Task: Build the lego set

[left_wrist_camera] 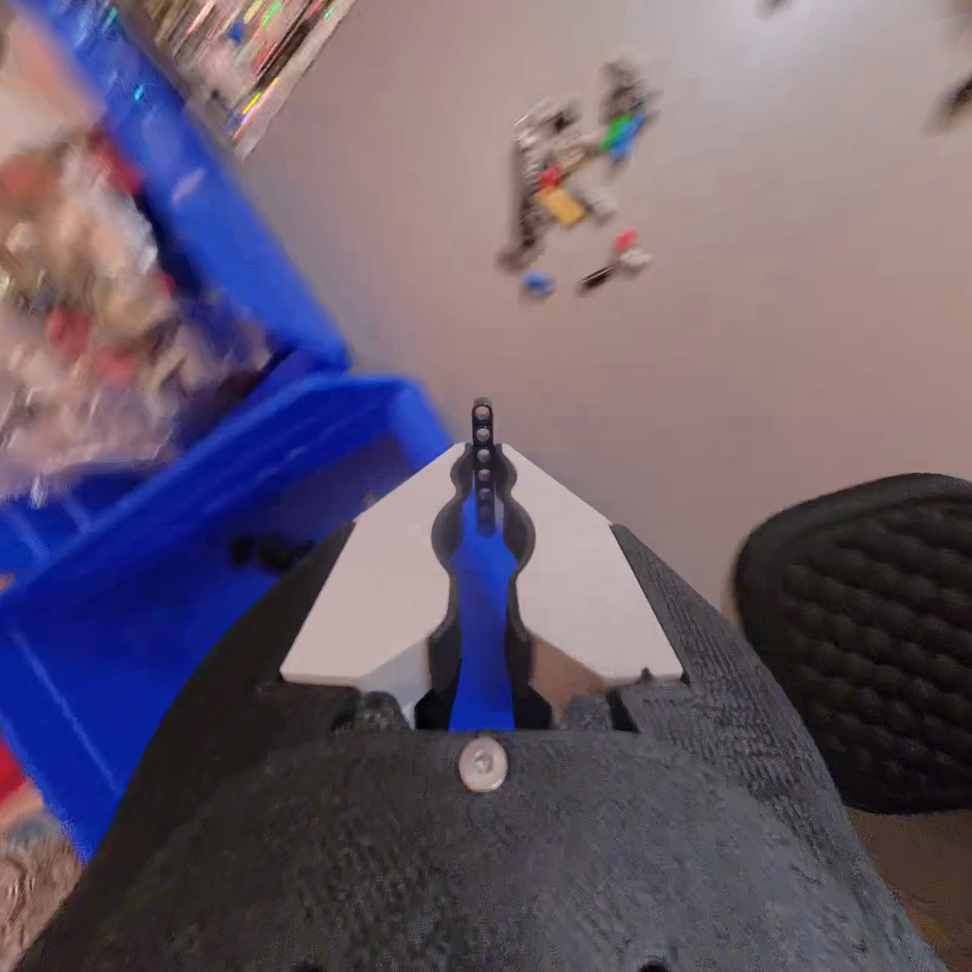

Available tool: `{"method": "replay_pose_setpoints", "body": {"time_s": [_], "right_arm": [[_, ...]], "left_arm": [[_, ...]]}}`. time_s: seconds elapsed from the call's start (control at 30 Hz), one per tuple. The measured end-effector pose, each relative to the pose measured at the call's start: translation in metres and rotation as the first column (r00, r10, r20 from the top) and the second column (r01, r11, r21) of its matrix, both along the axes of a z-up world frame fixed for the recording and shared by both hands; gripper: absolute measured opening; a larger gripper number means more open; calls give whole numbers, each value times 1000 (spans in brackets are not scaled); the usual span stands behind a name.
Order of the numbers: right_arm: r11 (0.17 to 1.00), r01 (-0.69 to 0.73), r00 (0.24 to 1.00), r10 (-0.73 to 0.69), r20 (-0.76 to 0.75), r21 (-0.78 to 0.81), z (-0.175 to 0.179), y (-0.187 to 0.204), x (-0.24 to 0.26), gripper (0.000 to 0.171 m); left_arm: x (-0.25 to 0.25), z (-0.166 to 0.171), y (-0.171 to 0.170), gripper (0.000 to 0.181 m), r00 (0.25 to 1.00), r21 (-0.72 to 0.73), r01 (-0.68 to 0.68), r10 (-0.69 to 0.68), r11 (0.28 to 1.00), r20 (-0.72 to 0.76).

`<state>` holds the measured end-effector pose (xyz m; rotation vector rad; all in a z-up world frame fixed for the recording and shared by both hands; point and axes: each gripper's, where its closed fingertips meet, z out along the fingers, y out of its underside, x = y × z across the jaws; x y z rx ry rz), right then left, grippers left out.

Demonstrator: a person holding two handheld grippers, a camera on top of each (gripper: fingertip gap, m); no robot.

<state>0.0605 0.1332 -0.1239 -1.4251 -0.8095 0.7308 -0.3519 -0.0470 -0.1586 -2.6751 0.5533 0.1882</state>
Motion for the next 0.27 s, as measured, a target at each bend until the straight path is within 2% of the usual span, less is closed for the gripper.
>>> {"method": "replay_pose_setpoints", "body": {"time_s": [0.03,0.13,0.27], "right_arm": [[1000,0,1000,0,-1,4,1,0,0,53],[1000,6,1000,-6,3,19,3,-1,1,53],[1000,19,1000,-20,15,24,1,2,3,52]], "left_arm": [[26,0,6,7,998,3,68,-68,998,11],[98,-19,20,6,970,-16,237,-235,971,59],[168,-59,32,6,917,-78,392,-383,917,109]]}}
